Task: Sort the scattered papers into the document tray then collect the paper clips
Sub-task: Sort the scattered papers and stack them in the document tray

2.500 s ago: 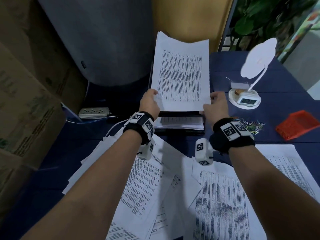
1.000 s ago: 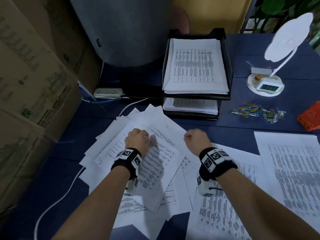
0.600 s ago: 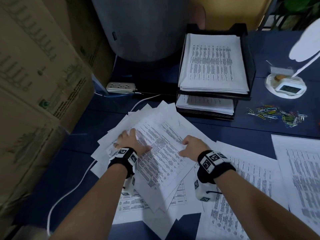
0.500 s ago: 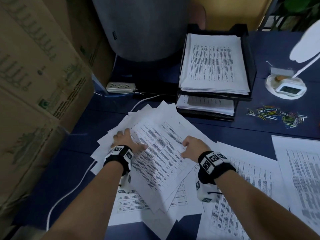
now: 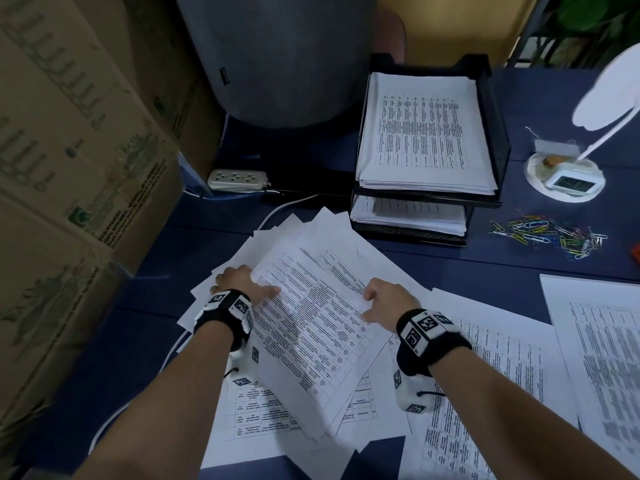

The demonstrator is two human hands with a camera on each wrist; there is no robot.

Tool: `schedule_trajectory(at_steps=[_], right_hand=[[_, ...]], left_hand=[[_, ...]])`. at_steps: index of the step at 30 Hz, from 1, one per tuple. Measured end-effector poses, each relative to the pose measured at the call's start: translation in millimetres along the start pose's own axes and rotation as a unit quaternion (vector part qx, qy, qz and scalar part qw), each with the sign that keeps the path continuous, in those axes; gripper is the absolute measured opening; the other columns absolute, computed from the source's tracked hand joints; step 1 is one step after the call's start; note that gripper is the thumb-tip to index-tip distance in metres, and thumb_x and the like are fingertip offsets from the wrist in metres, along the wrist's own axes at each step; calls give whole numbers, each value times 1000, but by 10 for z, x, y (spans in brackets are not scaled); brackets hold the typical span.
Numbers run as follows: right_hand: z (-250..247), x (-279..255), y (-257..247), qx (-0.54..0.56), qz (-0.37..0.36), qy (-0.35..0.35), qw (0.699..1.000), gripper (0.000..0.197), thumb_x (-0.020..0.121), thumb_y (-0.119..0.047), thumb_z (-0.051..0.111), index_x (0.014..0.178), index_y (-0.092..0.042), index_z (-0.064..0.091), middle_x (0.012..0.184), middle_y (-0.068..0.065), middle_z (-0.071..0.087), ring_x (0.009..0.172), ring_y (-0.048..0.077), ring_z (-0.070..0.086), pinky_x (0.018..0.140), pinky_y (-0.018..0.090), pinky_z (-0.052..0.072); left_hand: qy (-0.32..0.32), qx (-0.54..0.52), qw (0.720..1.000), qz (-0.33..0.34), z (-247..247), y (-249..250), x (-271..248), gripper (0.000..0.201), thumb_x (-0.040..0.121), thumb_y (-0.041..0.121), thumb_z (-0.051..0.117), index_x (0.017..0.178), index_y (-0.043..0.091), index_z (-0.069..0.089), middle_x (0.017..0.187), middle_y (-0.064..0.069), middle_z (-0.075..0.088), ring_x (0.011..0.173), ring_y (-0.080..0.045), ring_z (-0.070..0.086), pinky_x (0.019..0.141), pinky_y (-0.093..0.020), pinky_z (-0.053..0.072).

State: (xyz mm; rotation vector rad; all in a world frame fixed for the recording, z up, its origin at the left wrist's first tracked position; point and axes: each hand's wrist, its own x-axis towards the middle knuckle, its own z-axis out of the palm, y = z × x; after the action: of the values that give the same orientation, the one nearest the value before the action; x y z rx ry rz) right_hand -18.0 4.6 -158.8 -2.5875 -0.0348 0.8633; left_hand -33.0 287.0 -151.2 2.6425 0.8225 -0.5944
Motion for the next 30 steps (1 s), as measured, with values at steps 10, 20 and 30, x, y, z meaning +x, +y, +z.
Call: schedule_trajectory(at_steps=[10, 20, 30], right_hand=[[-122, -43, 58, 132, -33, -25, 990, 54, 60, -52, 79, 108, -42, 57, 110, -17, 56, 104, 9, 56, 93, 36, 49], [-312, -119, 349, 322, 37, 91, 942, 22, 97, -11, 50, 114, -3, 61, 113, 15, 61, 96, 24, 54, 80, 27, 41], [-560, -195, 690, 196, 161, 154, 955, 51, 90, -9, 54, 139, -5, 37, 147, 7, 38, 137, 20, 36, 108, 26, 33]], left_hand=[[-65, -207, 970, 107, -76, -14, 52, 43, 79, 29, 75, 119, 20, 62, 114, 0, 67, 103, -21, 61, 88, -34, 49], [88, -131, 975, 154, -40, 520, -84, 77, 75, 46, 73, 140, 25, 36, 142, -6, 42, 130, -29, 37, 108, -46, 30], [-107, -369, 921, 66, 195, 878, -314, 56, 85, 53, 60, 122, 13, 48, 117, -15, 62, 104, -28, 61, 94, -39, 48]])
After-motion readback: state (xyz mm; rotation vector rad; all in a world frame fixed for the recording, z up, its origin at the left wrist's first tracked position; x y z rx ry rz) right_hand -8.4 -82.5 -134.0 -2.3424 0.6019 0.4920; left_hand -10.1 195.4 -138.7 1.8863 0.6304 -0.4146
